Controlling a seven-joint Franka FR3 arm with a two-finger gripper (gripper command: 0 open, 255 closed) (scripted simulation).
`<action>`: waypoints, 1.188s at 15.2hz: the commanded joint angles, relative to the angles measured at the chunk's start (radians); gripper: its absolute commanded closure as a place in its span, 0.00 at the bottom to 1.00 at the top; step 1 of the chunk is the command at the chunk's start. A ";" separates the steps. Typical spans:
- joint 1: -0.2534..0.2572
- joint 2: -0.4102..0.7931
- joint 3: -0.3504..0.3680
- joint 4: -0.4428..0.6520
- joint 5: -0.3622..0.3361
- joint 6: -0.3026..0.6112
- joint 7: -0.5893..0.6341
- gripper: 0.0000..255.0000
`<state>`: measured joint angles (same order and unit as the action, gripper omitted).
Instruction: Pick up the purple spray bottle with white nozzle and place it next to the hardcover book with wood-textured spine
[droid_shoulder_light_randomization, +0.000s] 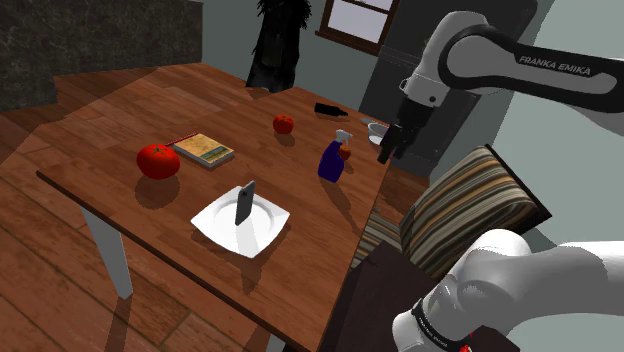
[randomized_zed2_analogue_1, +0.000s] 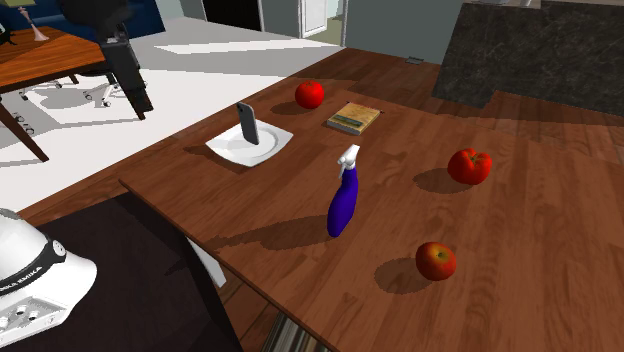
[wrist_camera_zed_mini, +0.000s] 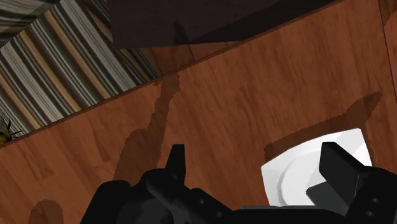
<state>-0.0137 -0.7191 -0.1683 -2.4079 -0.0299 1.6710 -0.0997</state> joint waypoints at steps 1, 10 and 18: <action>-0.005 0.008 -0.040 -0.037 -0.023 0.073 -0.062 0.00; 0.012 0.194 -0.242 -0.080 -0.056 0.408 -0.349 0.00; 0.116 0.479 -0.451 0.012 0.110 0.660 -0.693 0.00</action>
<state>0.0860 -0.2828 -0.5885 -2.4197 0.0445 2.3070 -0.7334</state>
